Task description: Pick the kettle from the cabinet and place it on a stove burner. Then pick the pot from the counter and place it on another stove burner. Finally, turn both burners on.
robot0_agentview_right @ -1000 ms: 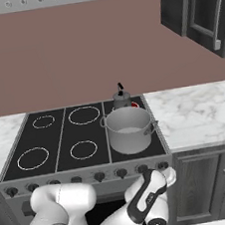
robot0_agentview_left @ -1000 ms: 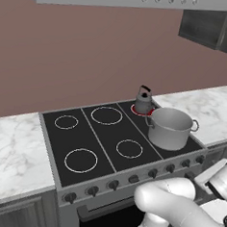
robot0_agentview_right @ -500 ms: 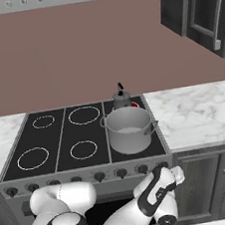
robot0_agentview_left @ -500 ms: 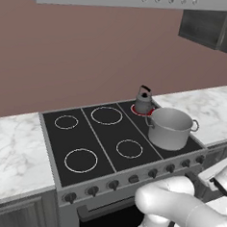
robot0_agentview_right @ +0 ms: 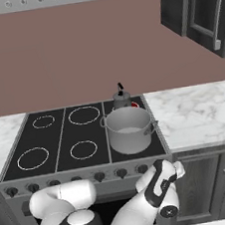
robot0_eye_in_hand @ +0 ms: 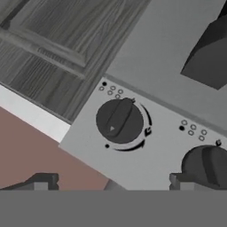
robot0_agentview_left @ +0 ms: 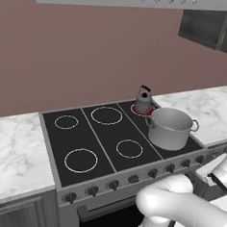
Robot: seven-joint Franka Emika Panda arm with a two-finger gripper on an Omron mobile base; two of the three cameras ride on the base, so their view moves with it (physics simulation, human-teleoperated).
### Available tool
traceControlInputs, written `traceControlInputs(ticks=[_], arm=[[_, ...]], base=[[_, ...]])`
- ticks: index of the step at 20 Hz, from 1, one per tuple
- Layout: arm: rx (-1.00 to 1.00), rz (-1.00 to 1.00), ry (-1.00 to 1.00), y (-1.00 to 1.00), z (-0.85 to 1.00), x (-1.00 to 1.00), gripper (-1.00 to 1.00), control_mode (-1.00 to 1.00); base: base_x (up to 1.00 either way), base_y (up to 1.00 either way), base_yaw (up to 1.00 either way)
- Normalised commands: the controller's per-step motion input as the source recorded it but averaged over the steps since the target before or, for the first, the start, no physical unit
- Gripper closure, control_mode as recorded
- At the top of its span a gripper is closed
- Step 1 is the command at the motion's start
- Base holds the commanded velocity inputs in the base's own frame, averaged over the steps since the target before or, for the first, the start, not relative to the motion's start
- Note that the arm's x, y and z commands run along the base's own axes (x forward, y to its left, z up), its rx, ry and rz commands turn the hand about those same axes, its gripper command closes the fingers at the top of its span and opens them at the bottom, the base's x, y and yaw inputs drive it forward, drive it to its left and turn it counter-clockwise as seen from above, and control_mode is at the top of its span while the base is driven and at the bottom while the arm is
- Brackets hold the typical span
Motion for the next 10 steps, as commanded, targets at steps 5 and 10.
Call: traceControlInputs(ticks=[5,10], arm=[[0.03,-0.03,0.06,-0.08,-0.18,0.20,-1.00,-1.00],[0.07,0.00,0.13,-0.10,-0.31,0.21,-1.00,-1.00]], base=[[0.00,0.00,0.00],[0.00,0.00,0.00]])
